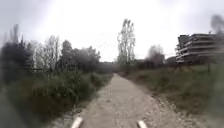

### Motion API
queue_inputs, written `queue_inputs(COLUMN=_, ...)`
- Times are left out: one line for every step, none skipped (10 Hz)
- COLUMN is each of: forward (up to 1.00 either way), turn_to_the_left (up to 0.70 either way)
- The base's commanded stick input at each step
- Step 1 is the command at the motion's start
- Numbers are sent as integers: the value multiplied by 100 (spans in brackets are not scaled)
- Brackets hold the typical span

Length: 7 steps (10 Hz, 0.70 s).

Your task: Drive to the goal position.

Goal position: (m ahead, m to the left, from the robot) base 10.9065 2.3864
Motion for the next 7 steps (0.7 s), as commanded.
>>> queue_inputs(forward=100, turn_to_the_left=-28)
queue_inputs(forward=100, turn_to_the_left=-40)
queue_inputs(forward=100, turn_to_the_left=-15)
queue_inputs(forward=100, turn_to_the_left=0)
queue_inputs(forward=100, turn_to_the_left=-13)
queue_inputs(forward=100, turn_to_the_left=-36)
queue_inputs(forward=100, turn_to_the_left=-40)
